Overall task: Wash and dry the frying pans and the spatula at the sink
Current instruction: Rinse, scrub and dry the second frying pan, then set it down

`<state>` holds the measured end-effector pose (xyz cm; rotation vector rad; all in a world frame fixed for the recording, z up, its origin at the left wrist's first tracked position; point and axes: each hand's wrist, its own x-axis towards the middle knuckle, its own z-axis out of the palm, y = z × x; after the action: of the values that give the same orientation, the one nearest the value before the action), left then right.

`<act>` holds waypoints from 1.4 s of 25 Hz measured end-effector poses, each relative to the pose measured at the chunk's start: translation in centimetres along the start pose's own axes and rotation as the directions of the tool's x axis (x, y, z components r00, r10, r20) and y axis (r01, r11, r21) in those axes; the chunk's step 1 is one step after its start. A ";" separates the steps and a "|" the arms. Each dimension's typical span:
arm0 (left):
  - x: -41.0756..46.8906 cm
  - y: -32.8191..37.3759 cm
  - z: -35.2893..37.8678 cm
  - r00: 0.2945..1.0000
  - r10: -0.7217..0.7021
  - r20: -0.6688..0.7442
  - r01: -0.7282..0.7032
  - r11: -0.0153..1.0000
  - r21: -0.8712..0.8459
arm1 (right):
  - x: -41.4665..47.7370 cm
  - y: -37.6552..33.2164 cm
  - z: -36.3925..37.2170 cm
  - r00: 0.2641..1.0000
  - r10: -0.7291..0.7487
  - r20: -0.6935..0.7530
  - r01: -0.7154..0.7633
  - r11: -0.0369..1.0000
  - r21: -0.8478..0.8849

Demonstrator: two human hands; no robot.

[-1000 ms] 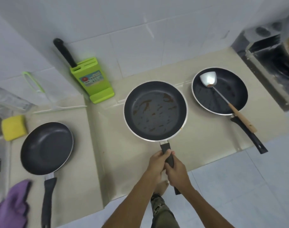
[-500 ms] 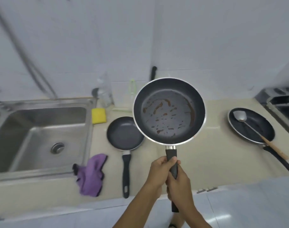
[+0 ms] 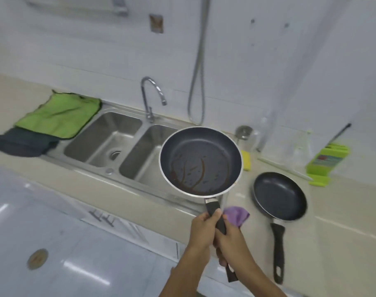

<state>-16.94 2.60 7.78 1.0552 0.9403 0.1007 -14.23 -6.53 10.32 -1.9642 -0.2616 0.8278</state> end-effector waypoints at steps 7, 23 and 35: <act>9.6 6.5 -8.8 0.992 -0.121 -0.020 0.121 0.993 0.002 | 10.4 -5.2 8.7 0.998 0.011 0.064 -0.008 0.999 -0.041; 27.6 25.7 -25.0 0.981 0.187 0.052 -0.163 0.647 0.745 | 25.4 -6.2 18.4 0.968 0.199 -0.154 -0.215 0.971 -0.100; 45.0 36.2 -21.9 0.814 0.332 0.477 -0.363 -0.352 0.863 | 27.2 -4.0 21.4 0.941 0.273 -0.201 -0.264 0.962 0.070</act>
<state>8.29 58.86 4.89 3.0036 0.3815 -0.2332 -7.17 23.89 -5.07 -2.0562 0.1517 0.7821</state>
